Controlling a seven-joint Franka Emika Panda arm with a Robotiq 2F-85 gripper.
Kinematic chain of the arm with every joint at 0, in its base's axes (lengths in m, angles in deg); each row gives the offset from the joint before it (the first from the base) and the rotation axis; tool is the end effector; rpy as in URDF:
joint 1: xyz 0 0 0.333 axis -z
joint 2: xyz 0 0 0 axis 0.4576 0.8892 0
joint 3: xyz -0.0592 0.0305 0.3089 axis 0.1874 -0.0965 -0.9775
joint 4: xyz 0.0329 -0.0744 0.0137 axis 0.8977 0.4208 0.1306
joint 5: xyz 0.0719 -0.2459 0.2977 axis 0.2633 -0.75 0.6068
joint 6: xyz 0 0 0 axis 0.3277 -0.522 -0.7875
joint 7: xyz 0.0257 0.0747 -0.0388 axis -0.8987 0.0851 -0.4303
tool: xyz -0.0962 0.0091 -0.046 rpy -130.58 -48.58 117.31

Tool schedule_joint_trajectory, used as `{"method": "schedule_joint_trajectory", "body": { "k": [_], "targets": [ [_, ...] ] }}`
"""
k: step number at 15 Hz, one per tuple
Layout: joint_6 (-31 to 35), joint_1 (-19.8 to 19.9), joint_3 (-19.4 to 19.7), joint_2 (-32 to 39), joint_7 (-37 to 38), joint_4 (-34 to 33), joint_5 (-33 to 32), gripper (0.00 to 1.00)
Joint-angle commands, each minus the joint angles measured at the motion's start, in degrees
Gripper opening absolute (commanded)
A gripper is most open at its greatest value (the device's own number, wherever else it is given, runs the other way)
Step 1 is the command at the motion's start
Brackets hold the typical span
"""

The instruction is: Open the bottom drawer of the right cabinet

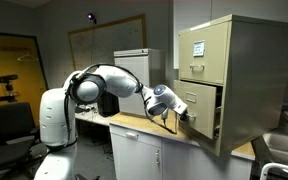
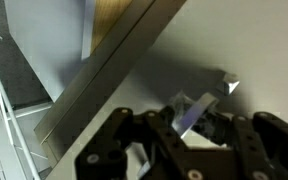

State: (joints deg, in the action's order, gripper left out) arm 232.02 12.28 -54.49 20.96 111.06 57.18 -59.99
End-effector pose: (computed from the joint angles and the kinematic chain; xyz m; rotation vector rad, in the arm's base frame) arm 0.5472 -0.2852 0.4513 -2.0423 1.6458 -1.1321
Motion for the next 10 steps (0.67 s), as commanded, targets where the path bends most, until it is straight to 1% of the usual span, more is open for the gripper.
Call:
{"method": "schedule_joint_trajectory", "body": {
  "k": [1, 5, 7, 10],
  "targets": [
    [-7.0, 3.0, -5.1, -5.3, -9.0, 3.2, 5.7, 0.06],
    [-3.9, 5.5, -10.4, -6.6, -16.8, 7.0, 15.4, 0.06],
    [-3.2, 6.9, -12.9, -7.9, -21.8, 8.8, 21.9, 0.06],
    [-3.5, 7.9, -14.9, -9.4, -30.2, 10.0, 32.1, 0.06]
  ]
}}
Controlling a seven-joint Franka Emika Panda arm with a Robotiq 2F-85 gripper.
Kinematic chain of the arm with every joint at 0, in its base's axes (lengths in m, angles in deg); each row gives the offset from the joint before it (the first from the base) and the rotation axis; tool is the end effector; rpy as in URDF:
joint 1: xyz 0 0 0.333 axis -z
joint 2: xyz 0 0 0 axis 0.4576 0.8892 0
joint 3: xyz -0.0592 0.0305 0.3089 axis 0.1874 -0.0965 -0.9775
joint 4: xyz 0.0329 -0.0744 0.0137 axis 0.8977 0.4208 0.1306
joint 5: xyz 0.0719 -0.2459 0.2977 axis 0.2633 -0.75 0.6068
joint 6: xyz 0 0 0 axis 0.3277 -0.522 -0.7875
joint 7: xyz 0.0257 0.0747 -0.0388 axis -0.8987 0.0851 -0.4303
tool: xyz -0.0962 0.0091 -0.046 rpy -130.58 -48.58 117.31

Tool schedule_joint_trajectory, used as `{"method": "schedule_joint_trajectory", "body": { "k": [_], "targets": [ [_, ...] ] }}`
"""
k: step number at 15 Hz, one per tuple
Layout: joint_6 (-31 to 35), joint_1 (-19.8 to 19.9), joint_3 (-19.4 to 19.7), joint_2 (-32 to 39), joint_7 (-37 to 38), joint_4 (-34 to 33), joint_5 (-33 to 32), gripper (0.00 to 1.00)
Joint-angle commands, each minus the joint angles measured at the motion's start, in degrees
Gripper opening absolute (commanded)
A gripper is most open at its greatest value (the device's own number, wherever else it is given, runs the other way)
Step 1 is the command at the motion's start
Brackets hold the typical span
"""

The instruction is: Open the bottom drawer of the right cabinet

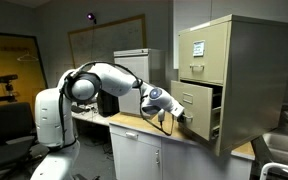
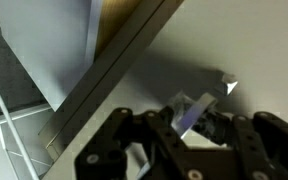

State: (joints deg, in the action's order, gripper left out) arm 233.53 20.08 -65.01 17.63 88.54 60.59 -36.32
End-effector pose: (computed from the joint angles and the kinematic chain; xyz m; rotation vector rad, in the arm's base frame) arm 0.5208 -0.2724 0.4446 -2.0267 1.5870 -1.1512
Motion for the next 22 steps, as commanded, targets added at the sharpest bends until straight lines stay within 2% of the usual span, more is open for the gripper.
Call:
{"method": "schedule_joint_trajectory", "body": {
  "k": [1, 4, 7, 13, 22],
  "targets": [
    [-5.3, 0.1, -4.6, -6.9, -10.4, 7.2, 11.8, 0.06],
    [-6.4, -0.7, -4.1, -10.2, -17.7, 9.8, 20.7, 0.06],
    [-7.3, -1.7, -3.8, -12.9, -22.8, 12.5, 26.8, 0.06],
    [-8.4, -3.3, -3.7, -18.6, -28.9, 17.8, 35.4, 0.05],
    [-7.7, -5.3, -4.4, -23.6, -38.0, 22.3, 47.6, 0.06]
  ]
}}
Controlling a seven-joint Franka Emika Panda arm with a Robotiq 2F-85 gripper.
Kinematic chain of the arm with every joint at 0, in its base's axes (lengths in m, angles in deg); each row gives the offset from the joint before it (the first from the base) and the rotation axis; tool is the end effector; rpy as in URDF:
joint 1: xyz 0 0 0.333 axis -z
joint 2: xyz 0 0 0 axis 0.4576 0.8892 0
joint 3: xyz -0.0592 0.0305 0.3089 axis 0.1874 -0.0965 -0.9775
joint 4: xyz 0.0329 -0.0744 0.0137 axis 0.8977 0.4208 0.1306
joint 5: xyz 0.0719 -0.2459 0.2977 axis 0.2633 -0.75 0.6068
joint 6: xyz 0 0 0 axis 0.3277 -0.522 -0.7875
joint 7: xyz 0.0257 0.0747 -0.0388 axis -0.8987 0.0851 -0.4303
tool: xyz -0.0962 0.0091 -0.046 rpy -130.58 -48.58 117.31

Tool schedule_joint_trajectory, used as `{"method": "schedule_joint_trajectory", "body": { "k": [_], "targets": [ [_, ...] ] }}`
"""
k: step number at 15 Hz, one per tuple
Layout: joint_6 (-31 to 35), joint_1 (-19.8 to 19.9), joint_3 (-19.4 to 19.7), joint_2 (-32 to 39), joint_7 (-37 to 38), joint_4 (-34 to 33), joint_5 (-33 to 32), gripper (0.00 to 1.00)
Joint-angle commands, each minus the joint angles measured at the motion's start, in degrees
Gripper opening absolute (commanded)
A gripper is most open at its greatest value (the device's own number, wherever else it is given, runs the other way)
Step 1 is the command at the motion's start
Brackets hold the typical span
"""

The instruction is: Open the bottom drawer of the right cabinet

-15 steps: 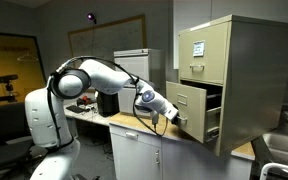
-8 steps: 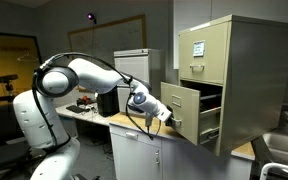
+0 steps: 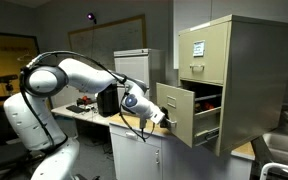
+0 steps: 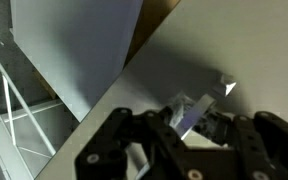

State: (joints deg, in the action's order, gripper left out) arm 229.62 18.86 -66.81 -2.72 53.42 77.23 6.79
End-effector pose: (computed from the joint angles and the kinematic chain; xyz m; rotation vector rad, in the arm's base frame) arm 0.4142 -0.2045 0.4359 -2.0127 1.5372 -1.2056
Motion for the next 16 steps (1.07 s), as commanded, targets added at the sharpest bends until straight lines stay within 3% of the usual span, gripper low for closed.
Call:
{"method": "schedule_joint_trajectory", "body": {
  "k": [1, 16],
  "targets": [
    [-3.8, -4.2, -2.7, -3.6, -3.9, 5.9, 5.7, 0.06],
    [-7.1, -3.3, -3.7, -8.9, -21.7, 9.9, 27.8, 0.05]
  ]
}}
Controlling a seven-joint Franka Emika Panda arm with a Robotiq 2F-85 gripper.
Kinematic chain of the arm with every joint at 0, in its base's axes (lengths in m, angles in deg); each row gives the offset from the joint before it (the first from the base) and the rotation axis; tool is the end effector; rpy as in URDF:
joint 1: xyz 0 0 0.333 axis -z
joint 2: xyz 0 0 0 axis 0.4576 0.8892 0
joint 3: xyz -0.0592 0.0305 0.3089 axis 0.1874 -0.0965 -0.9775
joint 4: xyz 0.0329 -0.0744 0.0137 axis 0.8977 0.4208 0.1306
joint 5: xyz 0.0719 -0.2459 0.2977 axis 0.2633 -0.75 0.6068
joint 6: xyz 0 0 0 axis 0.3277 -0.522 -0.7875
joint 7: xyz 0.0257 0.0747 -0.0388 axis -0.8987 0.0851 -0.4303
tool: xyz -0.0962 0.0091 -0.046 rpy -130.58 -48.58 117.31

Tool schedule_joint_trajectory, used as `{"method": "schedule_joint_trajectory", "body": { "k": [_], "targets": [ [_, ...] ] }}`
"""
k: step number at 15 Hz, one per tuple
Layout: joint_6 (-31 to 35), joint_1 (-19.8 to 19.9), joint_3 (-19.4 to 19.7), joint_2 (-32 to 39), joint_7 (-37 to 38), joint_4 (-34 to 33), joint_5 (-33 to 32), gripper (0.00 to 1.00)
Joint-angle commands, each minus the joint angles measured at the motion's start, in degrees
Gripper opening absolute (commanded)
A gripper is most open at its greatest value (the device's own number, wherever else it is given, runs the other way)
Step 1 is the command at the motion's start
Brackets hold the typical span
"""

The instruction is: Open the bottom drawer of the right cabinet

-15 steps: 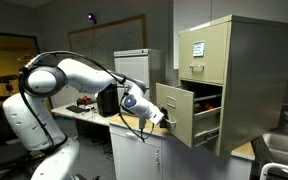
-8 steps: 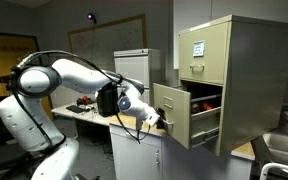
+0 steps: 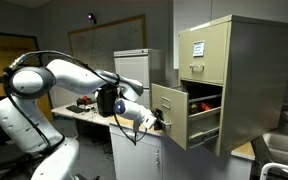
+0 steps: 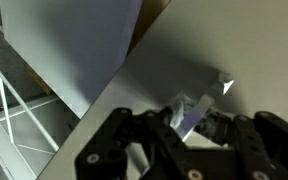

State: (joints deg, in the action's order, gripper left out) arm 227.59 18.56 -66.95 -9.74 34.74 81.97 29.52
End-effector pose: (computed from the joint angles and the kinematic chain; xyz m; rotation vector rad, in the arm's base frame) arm 0.3771 -0.1796 0.4250 -1.9349 1.5212 -1.2887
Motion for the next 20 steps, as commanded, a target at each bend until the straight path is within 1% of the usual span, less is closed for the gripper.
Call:
{"method": "schedule_joint_trajectory", "body": {
  "k": [1, 2, 3, 4, 8, 9, 10, 11, 13, 14, 15, 16, 17, 19, 20],
  "targets": [
    [-5.7, -2.9, -3.6, -2.4, -4.1, 5.6, 6.6, 0.05],
    [-6.5, -2.8, -3.5, -3.0, -5.0, 6.2, 8.1, 0.05],
    [5.1, 3.3, -8.6, -5.3, -1.9, 3.5, 16.1, 0.05],
    [5.7, 5.2, -10.4, -6.7, -1.8, 3.9, 20.1, 0.05],
    [10.8, 17.6, -26.4, -16.3, 1.3, 5.2, 39.7, 0.05],
    [12.0, 18.0, -25.4, -16.8, 9.3, 4.9, 33.1, 0.05],
    [13.6, 19.8, -28.4, -18.6, 12.6, 5.1, 33.4, 0.05],
    [15.6, 20.1, -30.7, -19.9, 18.2, 5.6, 32.2, 0.05],
    [18.8, 22.6, -36.1, -21.0, 27.2, 4.7, 31.3, 0.05],
    [20.4, 23.9, -38.9, -21.7, 31.5, 4.1, 31.1, 0.3],
    [22.2, 25.2, -41.7, -22.6, 35.5, 3.5, 30.8, 0.31],
    [23.8, 27.6, -46.2, -23.8, 39.7, 2.7, 32.1, 0.35],
    [25.6, 29.6, -50.3, -25.0, 43.9, 2.0, 33.1, 0.43],
    [30.3, 34.1, -57.4, -26.4, 52.5, -0.5, 32.7, 0.56],
    [27.2, 38.5, -61.1, -29.6, 56.9, 1.3, 33.1, 0.65]
  ]
}}
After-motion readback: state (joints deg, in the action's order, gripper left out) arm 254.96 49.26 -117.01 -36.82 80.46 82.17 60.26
